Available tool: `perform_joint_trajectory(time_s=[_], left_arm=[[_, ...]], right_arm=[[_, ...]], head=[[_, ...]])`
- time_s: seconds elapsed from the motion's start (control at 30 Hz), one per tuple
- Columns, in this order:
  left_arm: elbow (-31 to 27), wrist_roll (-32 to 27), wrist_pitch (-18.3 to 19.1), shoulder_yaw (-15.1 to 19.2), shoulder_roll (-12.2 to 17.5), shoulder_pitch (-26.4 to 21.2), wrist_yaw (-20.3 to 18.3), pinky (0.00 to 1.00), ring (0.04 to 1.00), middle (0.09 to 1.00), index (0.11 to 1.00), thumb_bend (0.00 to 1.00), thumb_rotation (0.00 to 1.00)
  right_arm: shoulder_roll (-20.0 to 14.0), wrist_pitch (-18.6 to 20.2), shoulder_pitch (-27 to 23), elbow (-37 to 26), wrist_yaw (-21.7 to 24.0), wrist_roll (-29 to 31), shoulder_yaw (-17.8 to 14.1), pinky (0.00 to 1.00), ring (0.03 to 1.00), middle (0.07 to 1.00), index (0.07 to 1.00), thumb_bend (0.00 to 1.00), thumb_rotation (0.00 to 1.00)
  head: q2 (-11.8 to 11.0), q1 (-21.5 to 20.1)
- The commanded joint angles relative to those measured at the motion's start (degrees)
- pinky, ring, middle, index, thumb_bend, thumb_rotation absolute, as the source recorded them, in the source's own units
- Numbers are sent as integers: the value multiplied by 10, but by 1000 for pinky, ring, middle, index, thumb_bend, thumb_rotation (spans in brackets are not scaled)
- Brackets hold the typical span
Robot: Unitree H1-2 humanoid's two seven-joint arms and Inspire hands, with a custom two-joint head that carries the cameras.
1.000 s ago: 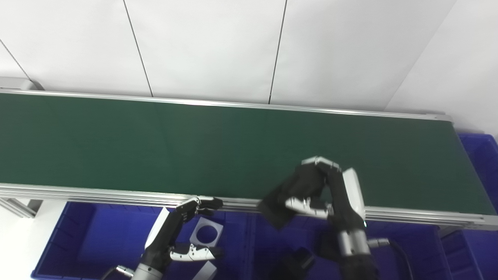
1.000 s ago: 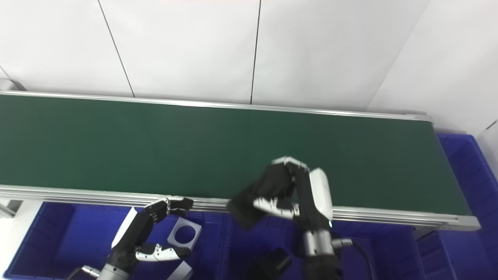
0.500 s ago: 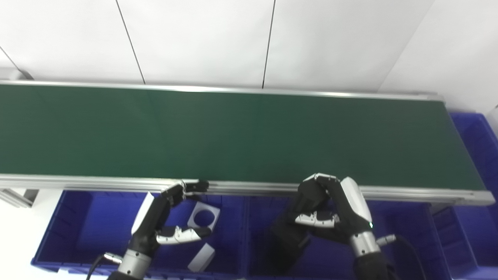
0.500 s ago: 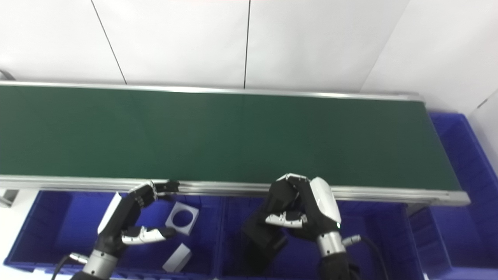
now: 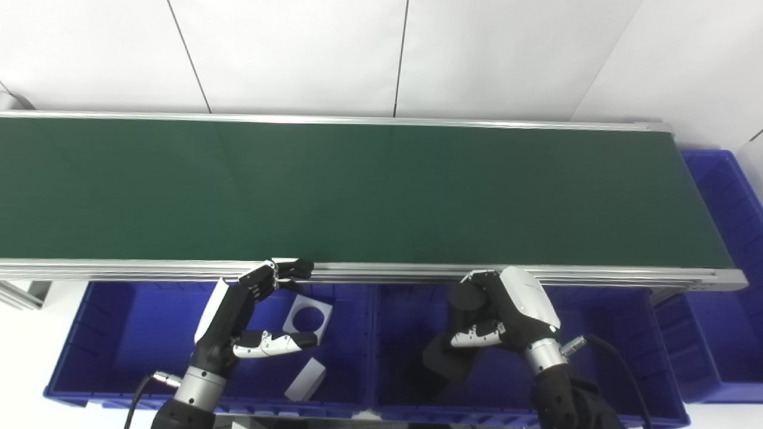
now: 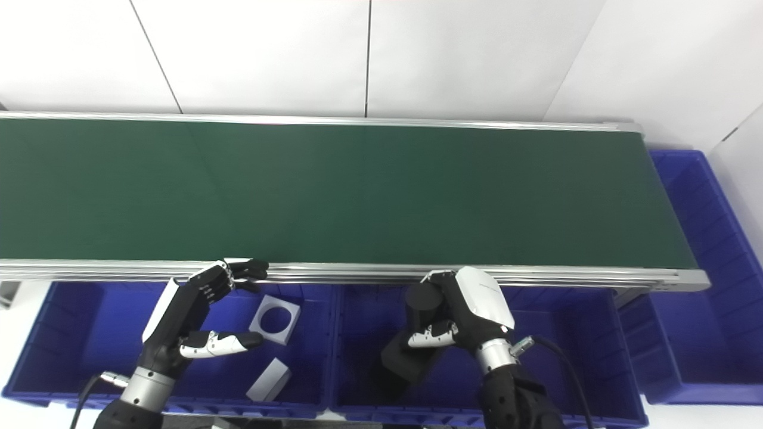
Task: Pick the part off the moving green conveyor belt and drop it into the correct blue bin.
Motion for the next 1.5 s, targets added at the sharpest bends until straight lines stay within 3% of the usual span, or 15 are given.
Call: perform_joint_trajectory(time_s=[0.0,0.13,0.4,0.47,0.5,0.57,0.73,0.8,0.93,1.13,1.3,1.47], left_arm=[[-15,-9,-21,7,-1,-3,-7,606,704,741,675,836,381],[-15,-7,-22,12,-3,-3,-14,609,707,742,675,836,384],[-15,-8,-22,18,-6,-1,-22,611,705,740,674,836,376],[-15,-7,-21,19,-7,0,-23,614,705,740,674,834,378],[-15,-6,-21,20,-8,0,-24,617,706,743,676,831,376],[-15,-7,-21,20,-8,0,-27,617,702,744,677,830,376],[-14,-2,-21,21,-8,3,-28,626,706,746,684,832,370],[-12,-2,-21,21,-8,4,-30,635,712,751,691,837,373],[-11,3,-21,21,-9,7,-30,644,725,758,700,842,378],[-8,6,-21,20,-13,13,-29,656,750,777,743,855,389],[-6,6,-22,20,-16,15,-29,664,757,784,762,856,375],[-6,10,-22,19,-18,17,-29,667,765,799,770,854,365]], right_arm=[[-5,22,2,-38,15,-21,1,730,760,752,610,607,189],[-5,26,20,-70,31,-20,-3,822,871,854,807,767,330],[4,-13,57,-108,-6,-2,-9,936,996,968,905,842,461],[11,-26,67,-114,-21,11,-8,932,999,971,916,852,488],[14,-32,71,-116,-28,19,-8,854,972,976,934,855,495],[18,-53,77,-111,-48,29,-4,807,927,967,959,862,527],[30,-142,86,-70,-96,102,-1,787,890,945,984,865,526],[39,-160,90,-59,-101,133,0,728,873,944,997,883,529],[53,-193,97,-41,-112,168,7,726,868,937,997,894,528],[71,-242,113,-14,-136,204,1,629,833,907,952,900,496],[78,-261,120,-2,-139,233,-10,750,841,893,934,904,501],[79,-281,120,10,-135,261,-16,788,827,869,901,888,455]], head=[[-1,-1],[-2,-2],[-4,-3],[-6,-4],[-6,-4],[-8,-2],[-18,3],[-22,6],[-31,7],[-50,17],[-54,21],[-60,22]])
